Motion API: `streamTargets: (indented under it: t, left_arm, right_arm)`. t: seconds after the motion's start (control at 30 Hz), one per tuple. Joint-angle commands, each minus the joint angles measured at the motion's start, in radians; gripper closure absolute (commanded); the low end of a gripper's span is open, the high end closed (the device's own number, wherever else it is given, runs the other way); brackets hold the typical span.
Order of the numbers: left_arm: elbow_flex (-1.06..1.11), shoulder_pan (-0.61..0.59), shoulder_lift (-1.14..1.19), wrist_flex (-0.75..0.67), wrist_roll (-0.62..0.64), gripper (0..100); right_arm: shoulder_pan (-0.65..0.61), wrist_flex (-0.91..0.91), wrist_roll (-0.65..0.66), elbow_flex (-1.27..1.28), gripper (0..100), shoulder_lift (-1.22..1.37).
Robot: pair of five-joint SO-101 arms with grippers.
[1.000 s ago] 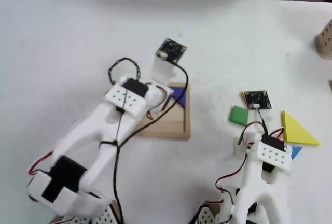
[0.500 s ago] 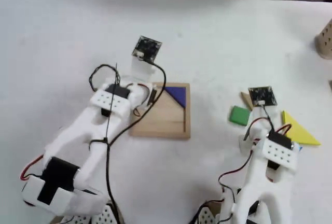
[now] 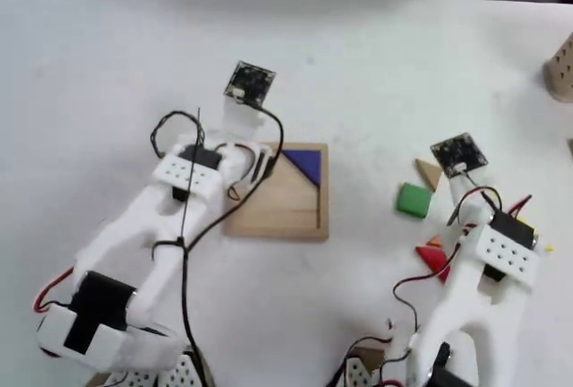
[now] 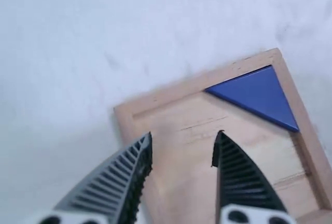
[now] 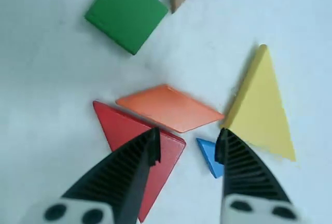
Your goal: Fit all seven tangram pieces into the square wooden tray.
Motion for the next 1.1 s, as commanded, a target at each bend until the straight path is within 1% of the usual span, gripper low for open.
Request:
streamTargets:
  t: [0.0,0.1,0.17,0.3,0.5,0.57,0.67,0.9,1.07]
  left_arm:
    - [0.015,-0.013,-0.048,-0.034,0.015,80]
    - [0.017,-0.013,-0.048,-0.034,0.015,80]
    - [0.017,-0.013,-0.048,-0.034,0.015,80]
    - [0.018,-0.013,-0.048,-0.034,0.015,80]
    - [0.018,-0.013,-0.048,-0.034,0.015,80]
    - [0.021,-0.013,-0.048,-0.054,0.015,80]
    - [0.021,-0.013,-0.047,-0.061,0.015,80]
    - [0.021,-0.013,-0.047,-0.061,0.015,80]
    - [0.021,-0.013,-0.047,-0.061,0.015,80]
  right_arm:
    - [-0.016,-0.048,0.130,-0.078,81.9,0.097]
    - [-0.012,-0.047,0.276,-0.129,81.8,0.194]
    - [-0.010,-0.051,0.342,-0.160,81.8,0.243]
    - [-0.010,-0.051,0.430,-0.212,81.8,0.323]
    - [0.012,-0.050,0.569,-0.216,81.8,0.406]
    - [0.018,-0.050,0.612,-0.216,81.8,0.446]
    - [0.022,-0.067,0.629,-0.230,81.8,0.506]
    - [0.054,-0.180,0.632,-0.239,81.8,0.604]
    - [0.065,-0.177,0.634,-0.238,81.7,0.618]
